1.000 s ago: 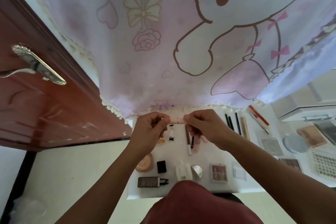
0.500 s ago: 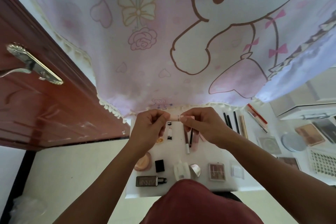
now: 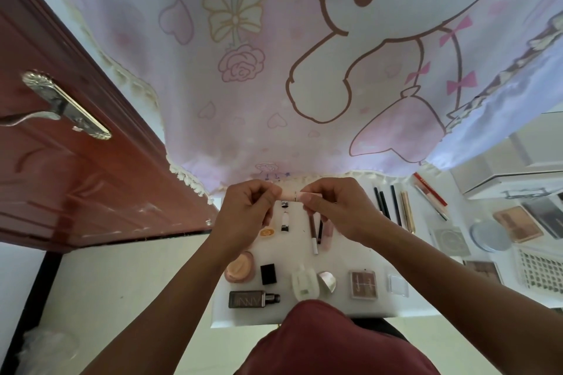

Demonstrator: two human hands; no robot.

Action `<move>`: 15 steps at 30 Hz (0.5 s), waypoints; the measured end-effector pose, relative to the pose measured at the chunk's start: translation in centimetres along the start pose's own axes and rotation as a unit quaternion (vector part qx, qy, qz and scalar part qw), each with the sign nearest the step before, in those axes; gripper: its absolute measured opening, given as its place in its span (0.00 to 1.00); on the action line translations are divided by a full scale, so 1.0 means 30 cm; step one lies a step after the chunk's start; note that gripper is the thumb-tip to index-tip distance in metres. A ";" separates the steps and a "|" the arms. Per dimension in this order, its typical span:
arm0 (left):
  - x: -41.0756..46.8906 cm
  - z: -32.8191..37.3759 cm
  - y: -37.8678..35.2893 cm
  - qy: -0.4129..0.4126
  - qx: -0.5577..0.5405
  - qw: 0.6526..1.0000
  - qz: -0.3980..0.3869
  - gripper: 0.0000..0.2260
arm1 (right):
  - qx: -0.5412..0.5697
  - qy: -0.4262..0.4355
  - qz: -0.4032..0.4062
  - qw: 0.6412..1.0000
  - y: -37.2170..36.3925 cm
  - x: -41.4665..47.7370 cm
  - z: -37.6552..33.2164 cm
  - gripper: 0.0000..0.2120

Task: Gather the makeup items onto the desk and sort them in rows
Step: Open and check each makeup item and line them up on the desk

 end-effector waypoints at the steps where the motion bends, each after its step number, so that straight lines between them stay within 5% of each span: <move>1: -0.003 0.000 -0.001 0.000 0.001 1.000 0.003 0.08 | -0.006 0.014 0.014 1.000 0.000 -0.001 0.004 0.03; 7: -0.027 0.003 -0.007 -0.005 0.004 1.000 -0.003 0.08 | 0.085 -0.073 -0.071 0.991 -0.002 -0.028 -0.027 0.12; 15: -0.035 0.006 -0.010 0.003 0.004 1.000 -0.014 0.07 | -0.096 0.034 -0.038 0.994 -0.014 -0.030 -0.008 0.04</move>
Point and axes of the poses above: each hand's wrist, its own x-axis towards the middle knuckle, its own y-axis out of the back of the hand, z = x × y, the point moved 1 cm from there along x, towards the middle knuckle, and after that the axes turned 1 degree about y, right-handed, at the moved point
